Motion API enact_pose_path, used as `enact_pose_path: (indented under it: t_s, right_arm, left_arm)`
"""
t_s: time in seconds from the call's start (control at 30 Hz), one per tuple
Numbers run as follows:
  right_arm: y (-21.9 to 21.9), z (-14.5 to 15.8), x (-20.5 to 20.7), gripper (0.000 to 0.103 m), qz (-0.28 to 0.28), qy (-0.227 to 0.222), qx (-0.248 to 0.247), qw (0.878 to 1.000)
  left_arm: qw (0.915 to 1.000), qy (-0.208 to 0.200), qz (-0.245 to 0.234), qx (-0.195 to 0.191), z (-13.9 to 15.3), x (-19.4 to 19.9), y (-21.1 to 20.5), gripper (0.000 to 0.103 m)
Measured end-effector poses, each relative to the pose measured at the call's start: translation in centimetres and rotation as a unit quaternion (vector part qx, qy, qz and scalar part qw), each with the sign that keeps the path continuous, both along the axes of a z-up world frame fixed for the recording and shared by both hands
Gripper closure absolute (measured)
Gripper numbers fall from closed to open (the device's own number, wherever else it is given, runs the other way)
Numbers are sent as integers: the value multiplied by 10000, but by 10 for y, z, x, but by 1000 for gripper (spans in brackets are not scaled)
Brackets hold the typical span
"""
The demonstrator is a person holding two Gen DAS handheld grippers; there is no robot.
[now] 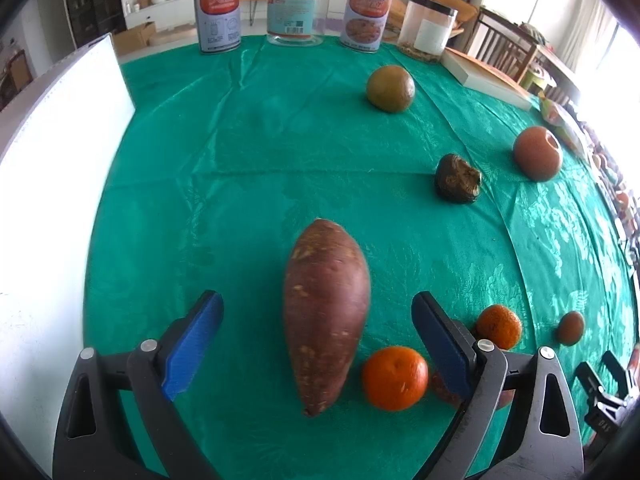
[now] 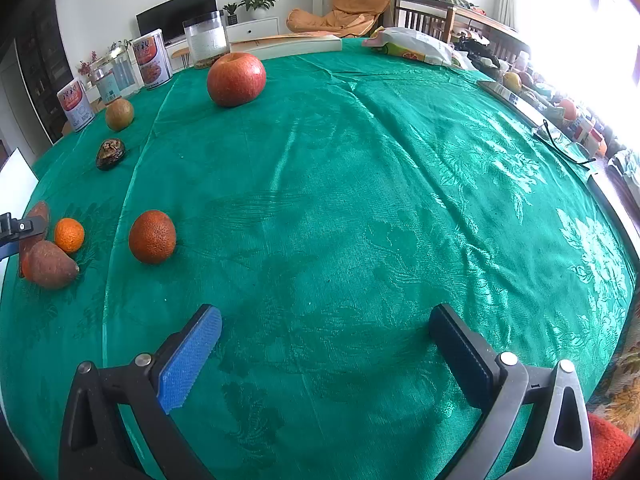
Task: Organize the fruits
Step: 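Grasp the long sweet potato with the left tool, then grasp the small brown-orange fruit with the right tool while the left holds the sweet potato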
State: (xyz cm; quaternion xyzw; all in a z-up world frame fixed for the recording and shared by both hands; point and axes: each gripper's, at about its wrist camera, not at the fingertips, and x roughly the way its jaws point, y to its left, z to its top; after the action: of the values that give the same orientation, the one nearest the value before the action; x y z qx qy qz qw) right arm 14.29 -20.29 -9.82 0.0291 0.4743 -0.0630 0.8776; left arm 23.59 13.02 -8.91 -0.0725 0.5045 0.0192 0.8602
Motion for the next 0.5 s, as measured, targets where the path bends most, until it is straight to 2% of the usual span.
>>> enact_pose_path:
  t_s: [0.03, 0.07, 0.1, 0.17, 0.2, 0.33, 0.5]
  right_arm:
    - [0, 0, 0, 0, 1, 1, -2, 10000]
    - [0, 0, 0, 0, 2, 1, -3, 10000]
    - [0, 0, 0, 0, 0, 0, 0, 10000]
    - [0, 0, 0, 0, -2, -1, 1, 10000]
    - [0, 0, 0, 0, 0, 0, -2, 10000]
    - [0, 0, 0, 0, -1, -4, 9, 10000]
    - [-3, 2, 0, 0, -35, -55, 155, 9999]
  left_arm:
    - [10000, -16, 1, -10, -1, 1, -2, 9]
    - [10000, -28, -18, -13, -1, 2, -4, 19]
    - [10000, -11, -22, 43, -1, 2, -5, 35]
    - [9998, -28, -51, 180, -1, 4, -5, 53]
    - [9999, -44, -75, 123, -1, 4, -3, 59]
    - [9997, -115, 165, 112, 3, -9, 7, 60]
    - [9993, -209, 285, 91, 15, -53, 10, 60]
